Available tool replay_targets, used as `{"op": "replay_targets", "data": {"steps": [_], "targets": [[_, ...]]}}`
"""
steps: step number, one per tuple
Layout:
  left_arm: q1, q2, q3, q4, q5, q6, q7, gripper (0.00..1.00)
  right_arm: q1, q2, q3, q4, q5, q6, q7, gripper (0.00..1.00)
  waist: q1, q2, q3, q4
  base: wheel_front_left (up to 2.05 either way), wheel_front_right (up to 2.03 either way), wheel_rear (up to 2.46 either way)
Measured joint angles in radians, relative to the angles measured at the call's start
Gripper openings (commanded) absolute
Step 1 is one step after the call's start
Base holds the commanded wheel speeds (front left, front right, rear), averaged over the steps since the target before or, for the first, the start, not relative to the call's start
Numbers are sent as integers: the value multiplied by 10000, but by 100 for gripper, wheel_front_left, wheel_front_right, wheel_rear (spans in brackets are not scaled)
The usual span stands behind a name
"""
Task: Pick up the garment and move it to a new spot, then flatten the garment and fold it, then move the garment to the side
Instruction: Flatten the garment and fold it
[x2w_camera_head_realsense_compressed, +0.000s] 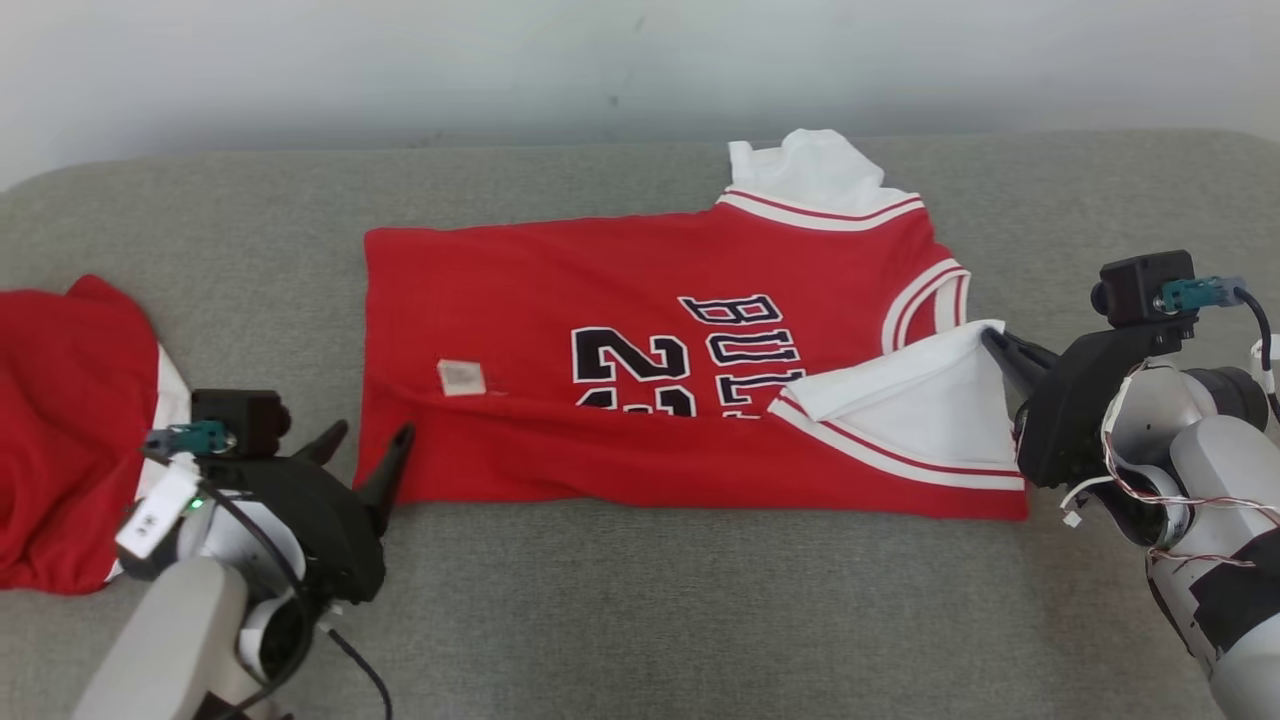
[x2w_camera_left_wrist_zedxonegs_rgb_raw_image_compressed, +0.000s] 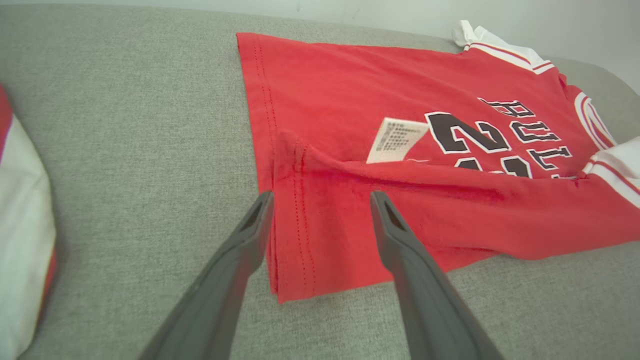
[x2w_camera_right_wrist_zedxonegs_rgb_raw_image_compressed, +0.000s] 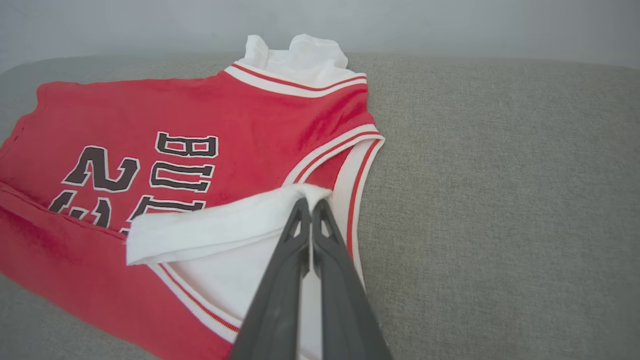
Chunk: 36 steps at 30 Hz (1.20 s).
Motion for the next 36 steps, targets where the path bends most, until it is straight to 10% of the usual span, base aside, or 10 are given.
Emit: {"op": "replay_targets", "data": {"steps": [14,16,17,36], "targets": [[311,-523,-339,117,339,13,-1011,100,-681,111,458,1933,-711,71,-1007,0,0,0,-67,967,0,0,0],[359,-491,-334,155,339,13,-1049,100,-794,163,502,2061,-729,71,-1085,41,-1,0,-80,999,0,0,0],[397,-464,-330,211,339,13,-1064,100,-880,213,537,2151,-761,77,-1179,100,-1,0,-96,1017,0,0,0],[1680,-405,-75,422,265,123,-2372,100,905,428,621,2880,-999,127,-3607,100,-2,-1,-889,388,0,0,0]]}}
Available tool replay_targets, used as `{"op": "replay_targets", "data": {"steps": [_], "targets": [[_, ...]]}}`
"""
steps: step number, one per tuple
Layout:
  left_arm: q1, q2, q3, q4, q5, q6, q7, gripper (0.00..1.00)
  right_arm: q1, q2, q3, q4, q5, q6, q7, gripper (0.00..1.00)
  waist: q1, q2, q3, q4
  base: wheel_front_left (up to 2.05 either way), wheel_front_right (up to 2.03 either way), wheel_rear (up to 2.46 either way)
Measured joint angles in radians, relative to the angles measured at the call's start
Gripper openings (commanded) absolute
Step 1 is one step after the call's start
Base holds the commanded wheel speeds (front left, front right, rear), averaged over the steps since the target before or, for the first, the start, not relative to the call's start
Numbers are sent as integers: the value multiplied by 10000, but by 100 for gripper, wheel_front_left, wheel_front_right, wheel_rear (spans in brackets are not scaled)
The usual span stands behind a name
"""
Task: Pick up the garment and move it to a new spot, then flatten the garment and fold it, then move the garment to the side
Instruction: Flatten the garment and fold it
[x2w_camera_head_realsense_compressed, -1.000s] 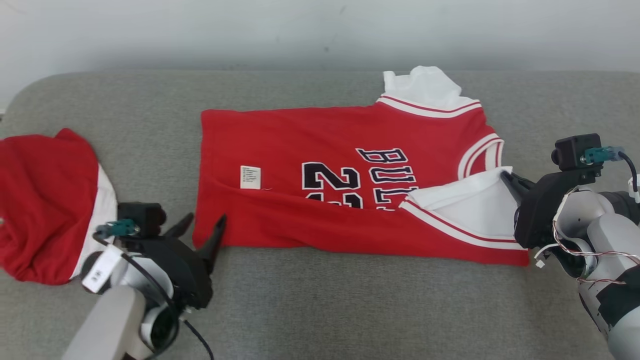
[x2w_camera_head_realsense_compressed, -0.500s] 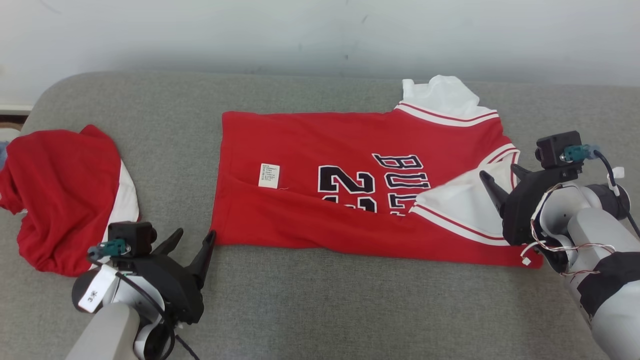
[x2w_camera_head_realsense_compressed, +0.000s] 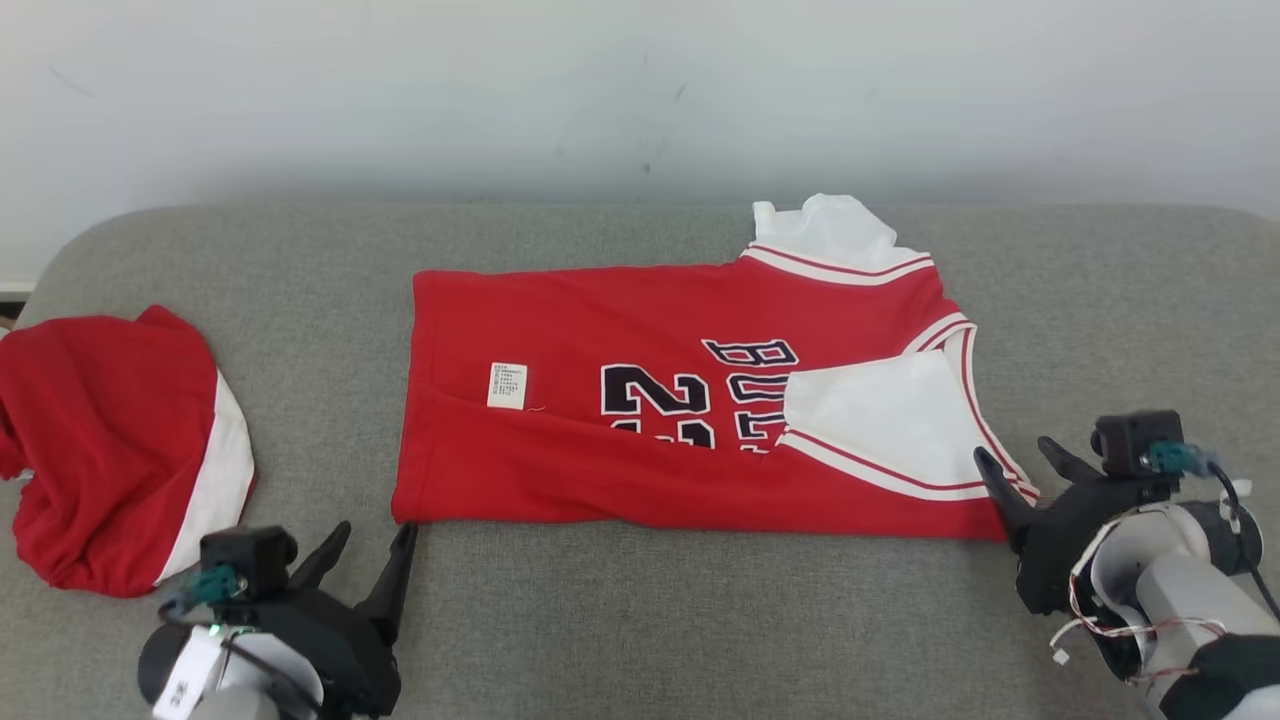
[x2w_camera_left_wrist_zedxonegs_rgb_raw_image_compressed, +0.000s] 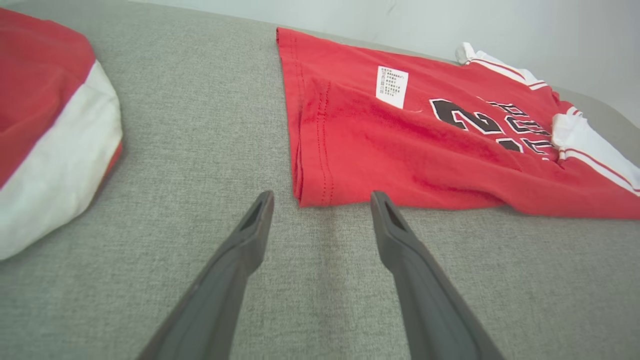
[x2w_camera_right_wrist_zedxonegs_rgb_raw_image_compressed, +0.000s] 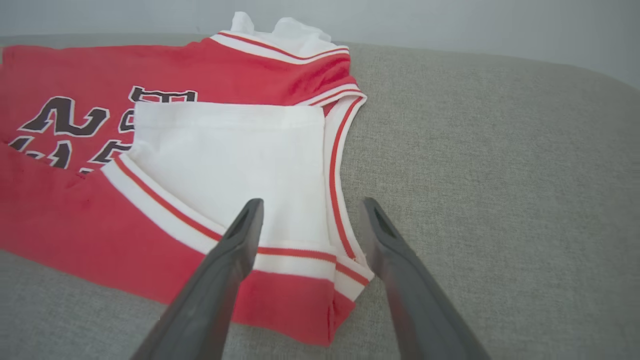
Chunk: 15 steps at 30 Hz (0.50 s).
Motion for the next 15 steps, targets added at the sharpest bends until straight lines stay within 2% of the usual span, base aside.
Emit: {"op": "replay_targets", "data": {"steps": [4,15], "targets": [[434,33,265,-255,2,328,-679,100,520,2,-205,-313,138,2,-782,100,0,0,-250,-92,0,0,0],[1011,107,226,-353,31,320,-1197,100,1587,389,-67,-748,121,-117,-1616,100,-1,-1,-678,-459,0,0,0]]}}
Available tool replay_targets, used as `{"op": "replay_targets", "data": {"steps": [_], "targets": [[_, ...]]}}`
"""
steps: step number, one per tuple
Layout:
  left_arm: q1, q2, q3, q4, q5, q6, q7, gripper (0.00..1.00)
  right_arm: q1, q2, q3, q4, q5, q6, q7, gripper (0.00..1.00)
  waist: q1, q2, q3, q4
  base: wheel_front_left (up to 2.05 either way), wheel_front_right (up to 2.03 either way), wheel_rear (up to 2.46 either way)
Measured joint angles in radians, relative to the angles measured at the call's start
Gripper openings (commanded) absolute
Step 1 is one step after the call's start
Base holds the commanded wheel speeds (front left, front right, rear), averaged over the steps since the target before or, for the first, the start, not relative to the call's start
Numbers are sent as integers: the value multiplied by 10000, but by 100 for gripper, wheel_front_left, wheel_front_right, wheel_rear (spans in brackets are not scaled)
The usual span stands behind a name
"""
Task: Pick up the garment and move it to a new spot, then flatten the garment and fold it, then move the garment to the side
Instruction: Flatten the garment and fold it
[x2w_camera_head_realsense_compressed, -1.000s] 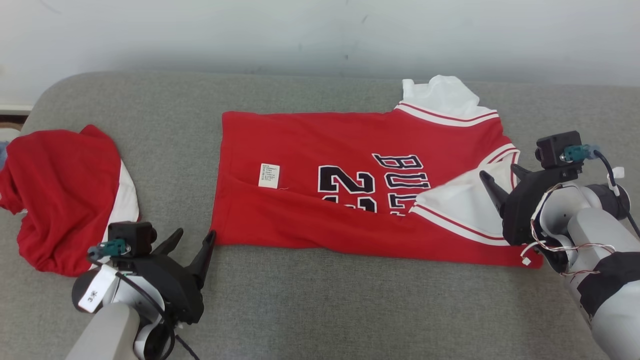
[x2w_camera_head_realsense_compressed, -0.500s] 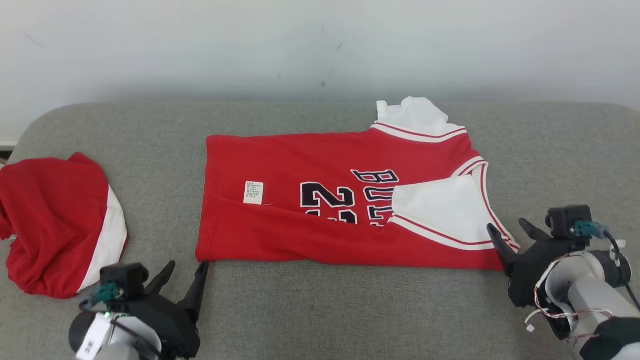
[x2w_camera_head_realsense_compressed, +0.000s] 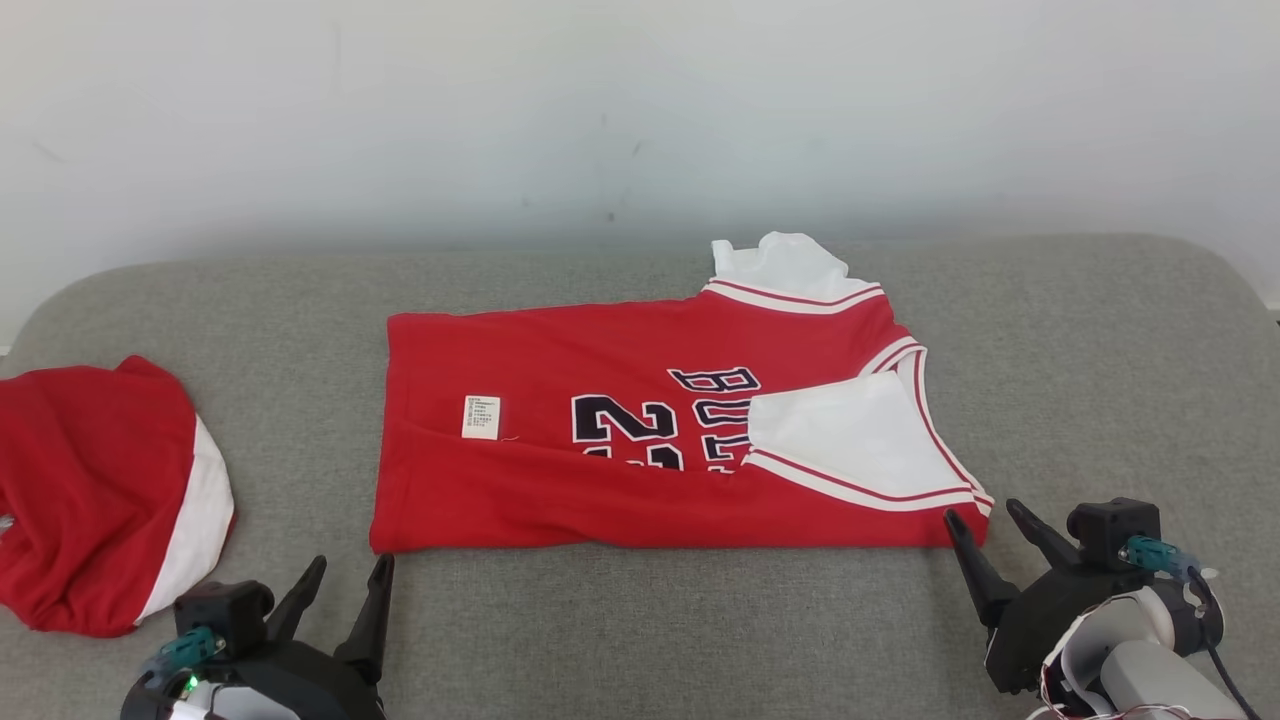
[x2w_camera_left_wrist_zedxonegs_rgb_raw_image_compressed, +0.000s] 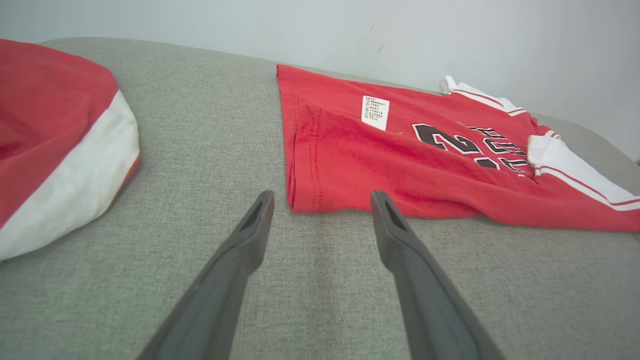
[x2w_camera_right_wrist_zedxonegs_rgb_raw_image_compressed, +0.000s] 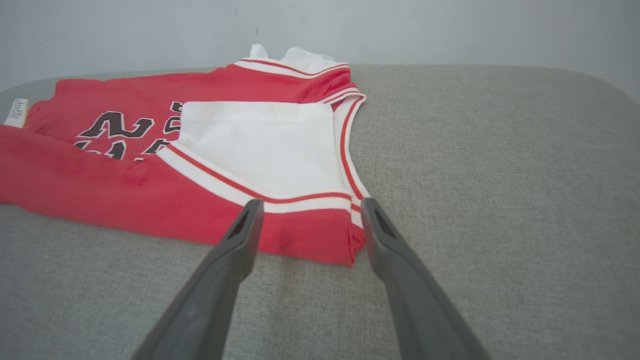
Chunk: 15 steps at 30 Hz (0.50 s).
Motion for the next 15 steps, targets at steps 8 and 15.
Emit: {"op": "replay_targets", "data": {"steps": [8,15], "targets": [[-498,178,-174,527,121,-90,148,100,-112,27,205,-159,-353,-207,-65,100,1,0,289,-214,0,0,0],[-1238,182,-224,1032,117,-184,364,100,-456,27,357,-276,-525,-337,-73,100,1,0,719,-344,0,0,0]]}}
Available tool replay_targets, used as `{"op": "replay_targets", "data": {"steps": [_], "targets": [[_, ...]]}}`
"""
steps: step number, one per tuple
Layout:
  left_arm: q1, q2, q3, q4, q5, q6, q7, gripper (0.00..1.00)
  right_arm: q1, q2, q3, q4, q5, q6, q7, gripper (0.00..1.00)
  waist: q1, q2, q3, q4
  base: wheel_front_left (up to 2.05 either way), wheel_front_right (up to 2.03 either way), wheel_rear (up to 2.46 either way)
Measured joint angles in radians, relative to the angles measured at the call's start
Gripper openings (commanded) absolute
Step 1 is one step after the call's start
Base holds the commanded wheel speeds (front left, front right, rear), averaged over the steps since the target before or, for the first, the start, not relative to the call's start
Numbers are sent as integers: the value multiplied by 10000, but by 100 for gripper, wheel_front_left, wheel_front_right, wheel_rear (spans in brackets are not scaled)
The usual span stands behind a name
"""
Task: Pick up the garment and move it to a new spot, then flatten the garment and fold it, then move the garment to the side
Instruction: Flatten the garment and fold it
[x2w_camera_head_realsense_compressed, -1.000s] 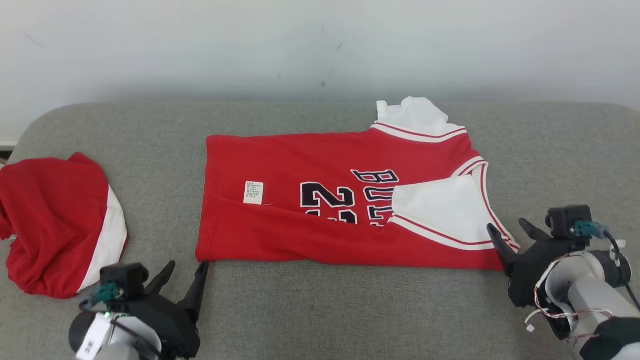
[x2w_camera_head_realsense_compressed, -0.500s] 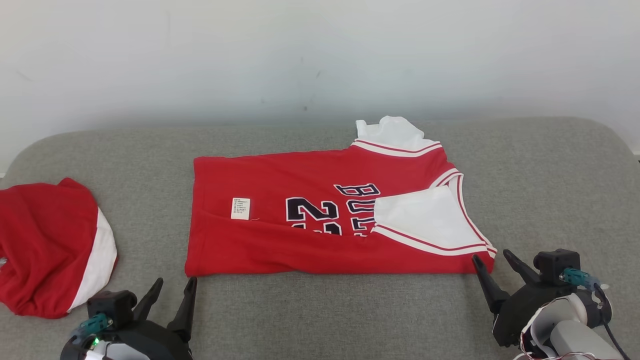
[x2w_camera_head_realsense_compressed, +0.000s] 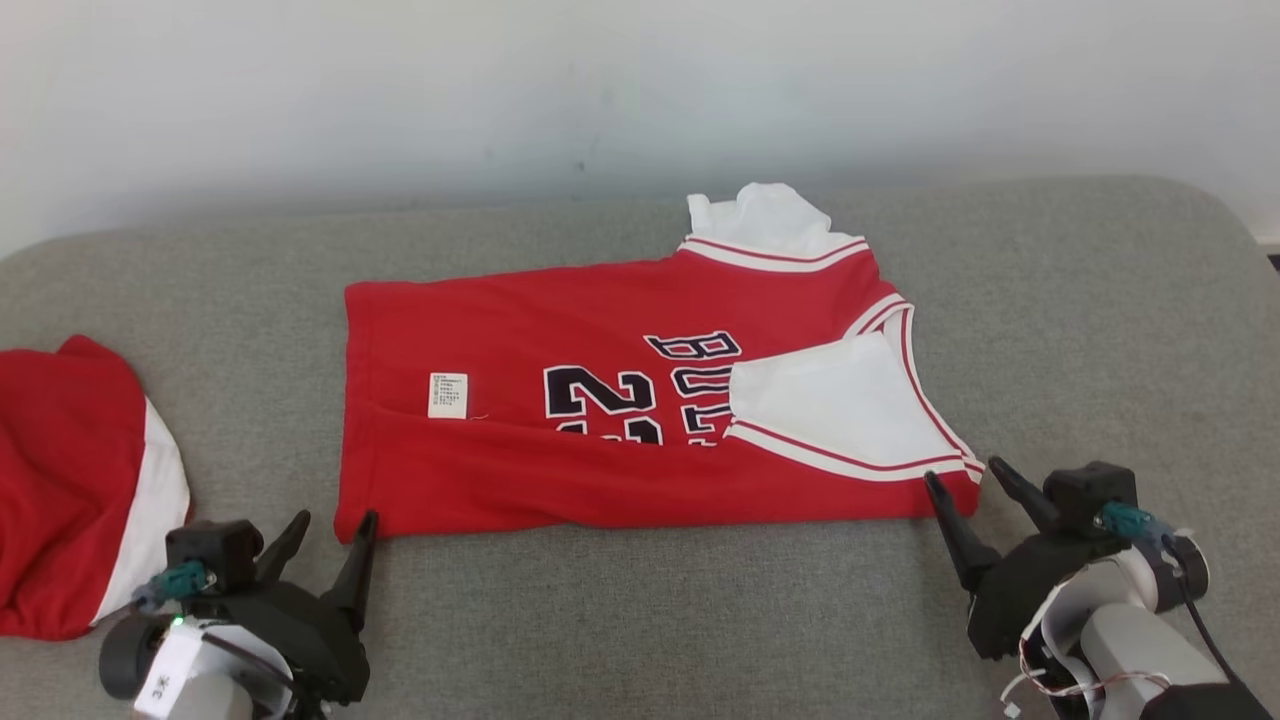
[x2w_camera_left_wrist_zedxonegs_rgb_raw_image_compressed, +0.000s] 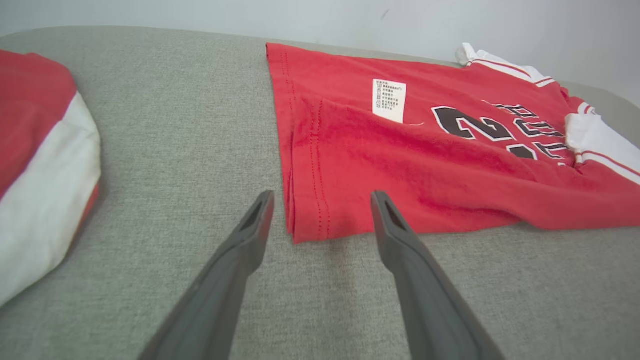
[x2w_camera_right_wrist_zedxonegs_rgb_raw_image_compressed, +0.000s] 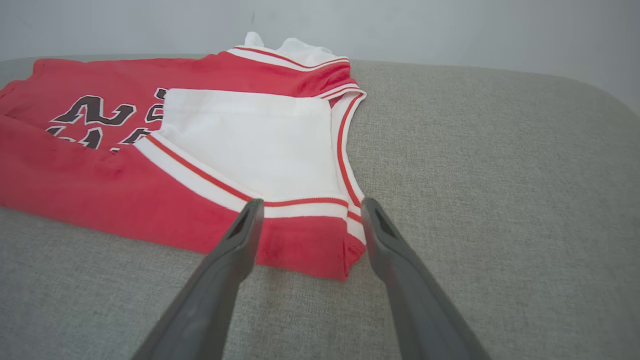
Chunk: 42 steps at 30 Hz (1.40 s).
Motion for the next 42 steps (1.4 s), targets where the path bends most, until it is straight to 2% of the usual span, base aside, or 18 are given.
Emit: {"op": "replay_targets", "data": {"steps": [11,12,13,14,15,29,30,31,32,33,42], "targets": [[-802,-71,40,1175,-190,-159,504,100,-444,27,98,-167,-207,-98,0,100,2,0,697,-213,0,0,0],[-876,-109,-13,1271,-199,-167,552,82,-450,27,92,-167,-205,-100,0,100,2,0,739,-228,0,0,0],[-912,-182,-25,1308,-226,-171,587,26,-450,23,90,-150,-205,-140,10,100,2,1,771,-238,0,0,0],[-935,-278,-12,1358,-410,-173,591,26,-450,23,90,-125,-205,-176,21,100,2,1,794,-243,0,0,0],[-958,-328,-35,1398,-500,-173,591,0,-450,23,96,-109,-205,-176,33,100,2,0,808,-245,0,0,0],[-1399,-556,-341,1998,-546,-339,617,0,-438,21,151,481,-142,-263,947,100,1,0,764,79,0,0,0],[-1439,-594,-347,2011,-560,-339,589,0,-447,17,178,535,-119,-261,1085,68,1,0,773,106,0,0,0],[-1439,-594,-347,2011,-560,-339,589,0,-447,17,178,535,-119,-261,1085,46,1,0,773,106,0,0,0],[-1469,-633,-360,2029,-577,-341,577,0,-456,19,221,562,-88,-236,1179,32,1,0,784,136,0,0,0],[-1475,-644,-372,2061,-596,-341,571,0,-487,17,255,581,-84,-192,1214,0,1,0,793,163,0,0,0],[-1476,-662,-426,2452,-717,-351,343,0,-677,163,316,771,54,-25,1476,0,1,0,568,178,0,0,0]]}}
